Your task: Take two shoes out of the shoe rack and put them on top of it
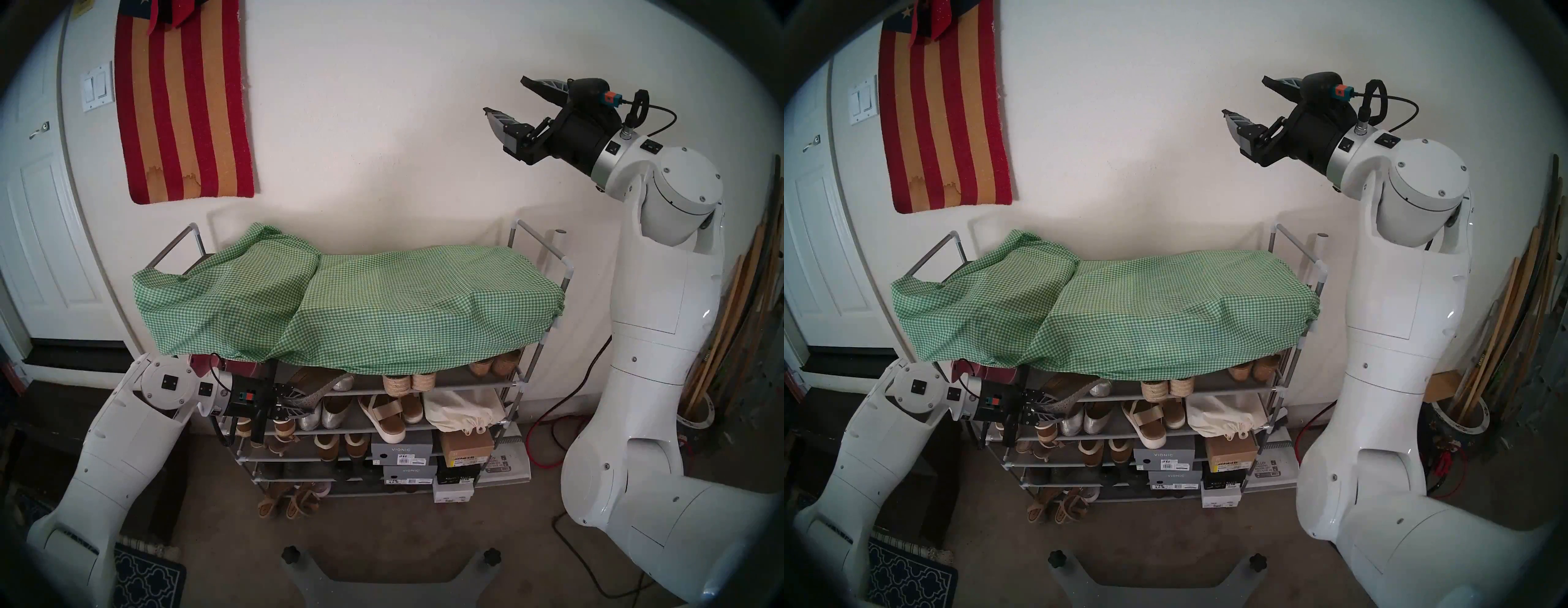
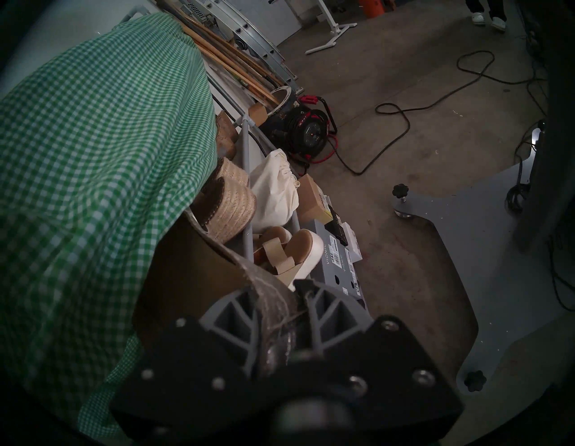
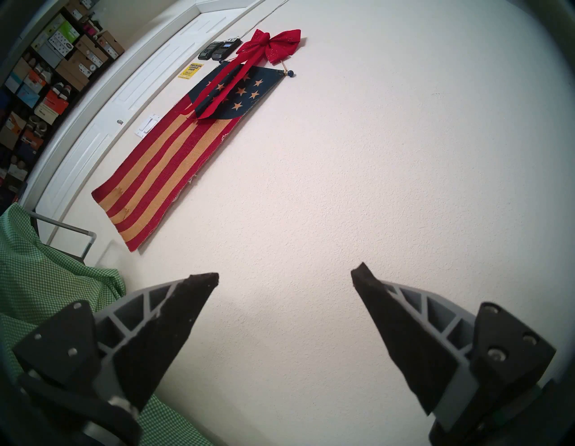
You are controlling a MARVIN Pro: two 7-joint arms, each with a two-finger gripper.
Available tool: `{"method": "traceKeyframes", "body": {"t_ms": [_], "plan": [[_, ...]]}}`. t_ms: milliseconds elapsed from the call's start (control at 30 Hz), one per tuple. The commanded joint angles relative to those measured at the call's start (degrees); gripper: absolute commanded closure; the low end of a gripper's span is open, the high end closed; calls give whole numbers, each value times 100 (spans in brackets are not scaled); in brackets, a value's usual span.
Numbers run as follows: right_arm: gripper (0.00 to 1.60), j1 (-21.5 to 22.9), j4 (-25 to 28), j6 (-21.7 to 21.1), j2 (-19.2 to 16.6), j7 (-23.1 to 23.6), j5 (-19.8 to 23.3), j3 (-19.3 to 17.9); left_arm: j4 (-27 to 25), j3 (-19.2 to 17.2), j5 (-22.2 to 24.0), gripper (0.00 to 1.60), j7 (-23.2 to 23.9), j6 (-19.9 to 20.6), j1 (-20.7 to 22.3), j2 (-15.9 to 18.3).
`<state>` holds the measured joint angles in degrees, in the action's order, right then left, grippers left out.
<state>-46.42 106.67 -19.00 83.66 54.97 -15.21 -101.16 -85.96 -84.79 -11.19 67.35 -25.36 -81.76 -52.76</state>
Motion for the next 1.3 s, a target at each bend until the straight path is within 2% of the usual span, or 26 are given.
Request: {"method": "traceKeyframes", "body": {"t_ms": [0,100,133,367,467,600,800,833,867,967,1100,1267], "plan": [[0,-8,0,-1,2,5,2,3,-72,-16,23,160,-19,-16,22,-17],[0,-8,0,-1,2,5,2,3,-90,37,-1,160,44,-61,29,17],[0,-8,0,-1,2,5,2,3,-269,185,-219,160,122,-169,-77,118],[0,-7,-1,-1,2,4,2,4,-457,607,-485,160,429,-320,-661,287],[0,-7,-1,-1,2,4,2,4,-457,713,-525,160,476,-383,-796,338],[0,-7,0,-1,2,4,2,4,-639,786,-537,160,483,-583,-1127,582],[0,-7,0,-1,2,4,2,4,-1106,638,-305,160,524,-839,-1543,919],[0,-7,0,-1,2,4,2,4,-1246,626,-183,160,518,-895,-1626,1057],[0,-7,0,-1,2,4,2,4,-1386,491,-154,160,504,-945,-1779,1089],[0,-7,0,-1,2,4,2,4,-1536,428,-34,160,473,-1017,-1890,1216],[0,-7,0,-1,2,4,2,4,-2050,149,248,160,404,-1196,-2274,1527],[0,-7,0,-1,2,4,2,4,-2329,30,612,160,390,-1371,-2441,1804]]}}
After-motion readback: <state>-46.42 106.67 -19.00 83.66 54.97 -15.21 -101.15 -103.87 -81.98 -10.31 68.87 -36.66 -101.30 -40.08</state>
